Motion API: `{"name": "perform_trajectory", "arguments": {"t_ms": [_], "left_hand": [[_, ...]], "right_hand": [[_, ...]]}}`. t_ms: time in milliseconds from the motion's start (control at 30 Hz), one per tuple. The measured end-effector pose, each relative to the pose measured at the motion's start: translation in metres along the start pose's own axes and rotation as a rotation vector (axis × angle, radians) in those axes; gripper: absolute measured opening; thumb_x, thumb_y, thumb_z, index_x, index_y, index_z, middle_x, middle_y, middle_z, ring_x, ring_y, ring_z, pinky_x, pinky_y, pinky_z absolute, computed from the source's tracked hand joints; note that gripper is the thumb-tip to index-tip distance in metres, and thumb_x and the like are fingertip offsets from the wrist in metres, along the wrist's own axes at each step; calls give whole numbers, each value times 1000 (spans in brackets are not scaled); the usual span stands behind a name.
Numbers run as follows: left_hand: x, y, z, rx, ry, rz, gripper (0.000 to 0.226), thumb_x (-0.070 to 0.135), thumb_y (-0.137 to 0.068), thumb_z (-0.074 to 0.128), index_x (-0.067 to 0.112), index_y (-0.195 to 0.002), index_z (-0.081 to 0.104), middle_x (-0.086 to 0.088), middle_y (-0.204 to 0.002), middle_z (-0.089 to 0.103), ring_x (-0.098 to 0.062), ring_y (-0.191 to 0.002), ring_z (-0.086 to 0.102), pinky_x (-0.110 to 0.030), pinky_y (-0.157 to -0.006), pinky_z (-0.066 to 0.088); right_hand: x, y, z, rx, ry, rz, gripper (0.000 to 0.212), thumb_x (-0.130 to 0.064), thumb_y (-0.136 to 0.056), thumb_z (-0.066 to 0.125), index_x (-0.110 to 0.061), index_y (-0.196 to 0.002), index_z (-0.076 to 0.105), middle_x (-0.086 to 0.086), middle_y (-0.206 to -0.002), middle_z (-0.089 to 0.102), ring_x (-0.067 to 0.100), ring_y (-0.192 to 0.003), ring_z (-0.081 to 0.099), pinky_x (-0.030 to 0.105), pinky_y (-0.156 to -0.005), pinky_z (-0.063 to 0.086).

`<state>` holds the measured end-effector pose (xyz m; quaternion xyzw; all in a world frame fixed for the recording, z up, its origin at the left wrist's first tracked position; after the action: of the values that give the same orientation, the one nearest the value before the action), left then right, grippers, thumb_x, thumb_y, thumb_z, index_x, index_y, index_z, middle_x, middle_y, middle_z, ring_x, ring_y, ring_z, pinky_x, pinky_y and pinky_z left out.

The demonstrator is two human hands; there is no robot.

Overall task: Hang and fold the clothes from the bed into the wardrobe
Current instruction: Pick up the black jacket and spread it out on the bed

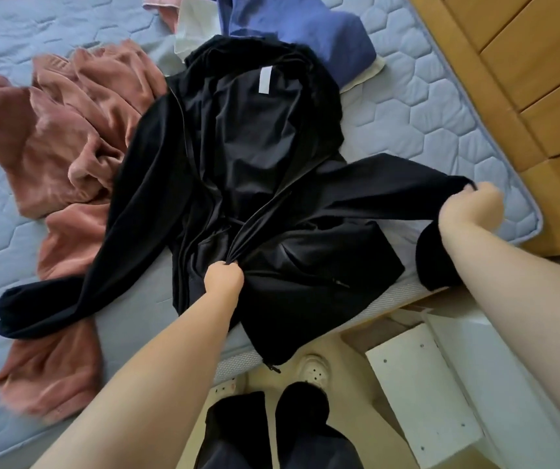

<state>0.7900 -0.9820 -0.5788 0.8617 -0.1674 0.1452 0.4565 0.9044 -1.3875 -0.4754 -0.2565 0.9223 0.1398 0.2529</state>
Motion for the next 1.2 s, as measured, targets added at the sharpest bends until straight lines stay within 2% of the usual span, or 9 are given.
{"name": "perform_trajectory", "arguments": {"t_ms": [233,333,533,667,767,867,967,1033,1200], "left_hand": [[3,0,1,-160,-327,207,21,20,-94,49,5,-103,62,-8,-86,60,-30,-87,59,-33,-76,46],[4,6,4,-193,-253,232,22,23,-95,50,5,-99,62,-4,-76,57,-26,-76,56,-33,-70,44],[1,12,7,-252,-234,279,27,30,-93,56,15,-115,59,3,-92,60,-13,-79,56,-28,-73,43],[-2,7,16,-293,-205,269,30,30,-94,57,9,-116,62,3,-91,62,-17,-90,59,-28,-80,44],[-2,11,21,-411,202,23,27,33,-95,56,8,-102,64,-3,-92,66,-17,-84,60,-30,-75,44],[-3,14,24,-467,577,-219,23,33,-96,55,12,-94,62,-5,-88,66,-22,-86,61,-35,-80,45],[-3,8,16,-265,28,50,10,27,-94,57,18,-95,59,-7,-85,59,-25,-88,58,-35,-75,45],[8,10,17,-209,-284,273,11,21,-91,57,20,-102,59,-1,-88,60,-23,-87,59,-32,-76,46],[38,17,20,-241,-311,325,40,15,-90,53,17,-131,49,-1,-118,60,-13,-91,53,-26,-79,39]], "right_hand": [[-48,-19,-12,58,-155,-149,43,-14,-99,31,-15,-141,40,3,-141,48,18,-125,49,21,-100,34],[-38,15,22,-189,-8,-263,62,-13,-97,40,-18,-152,13,4,-157,22,20,-142,29,29,-114,24],[47,98,86,-698,489,-220,73,-9,-87,57,-12,-149,19,12,-153,23,34,-139,27,44,-111,30],[71,100,100,-623,637,-339,39,-21,-91,58,-8,-127,51,16,-130,51,35,-120,46,43,-99,38],[82,90,96,-686,445,-172,29,-19,-96,48,-1,-116,59,19,-115,58,30,-98,52,34,-82,41],[114,91,79,-920,461,22,37,-25,-98,49,0,-125,54,18,-125,57,32,-112,54,39,-97,45],[141,97,55,-1019,923,-164,20,-12,-94,48,-1,-105,60,20,-121,61,34,-108,59,37,-86,47],[132,92,51,-896,843,-253,18,-12,-94,45,-4,-102,59,19,-114,62,35,-103,59,34,-78,45],[75,98,66,-796,663,-279,25,-14,-97,41,0,-108,58,20,-115,60,37,-107,55,31,-79,39]]}}
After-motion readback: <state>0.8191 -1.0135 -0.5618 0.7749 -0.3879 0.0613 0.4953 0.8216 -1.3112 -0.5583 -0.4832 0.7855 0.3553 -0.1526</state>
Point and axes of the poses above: each hand's wrist, its own y-axis away from the middle knuckle, its own z-axis out of the palm, x = y × z, the point moved 5 cm from there along -y, towards the middle knuckle
